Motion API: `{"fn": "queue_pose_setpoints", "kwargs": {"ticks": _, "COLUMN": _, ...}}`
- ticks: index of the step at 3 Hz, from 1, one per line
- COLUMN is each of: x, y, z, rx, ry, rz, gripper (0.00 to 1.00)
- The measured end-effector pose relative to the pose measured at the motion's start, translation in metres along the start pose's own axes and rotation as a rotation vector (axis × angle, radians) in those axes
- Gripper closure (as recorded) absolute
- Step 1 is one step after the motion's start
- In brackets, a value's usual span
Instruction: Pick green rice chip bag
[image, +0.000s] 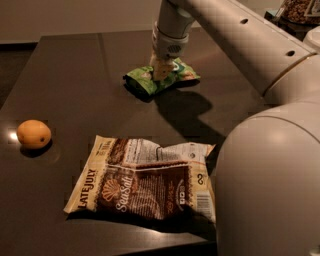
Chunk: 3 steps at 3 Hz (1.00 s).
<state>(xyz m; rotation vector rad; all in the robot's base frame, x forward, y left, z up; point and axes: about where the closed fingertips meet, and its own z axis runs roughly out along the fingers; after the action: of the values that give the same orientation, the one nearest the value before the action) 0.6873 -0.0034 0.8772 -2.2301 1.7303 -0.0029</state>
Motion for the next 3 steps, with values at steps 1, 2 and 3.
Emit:
{"fn": "queue_pose_setpoints", "kwargs": {"ticks": 1, "x": -0.011, "y": 0.012, "z": -0.042, "rx": 0.031, "ry": -0.073, "rz": 0.018, "gripper": 1.0}}
{"fn": "queue_pose_setpoints", "kwargs": {"ticks": 2, "x": -0.022, "y": 0.022, "z": -0.077, "rx": 0.062, "ry": -0.135, "rz": 0.024, "gripper": 1.0}}
{"fn": "queue_pose_setpoints", "kwargs": {"ticks": 3, "x": -0.032, "y": 0.035, "z": -0.104, "rx": 0.088, "ry": -0.185, "rz": 0.018, "gripper": 1.0}}
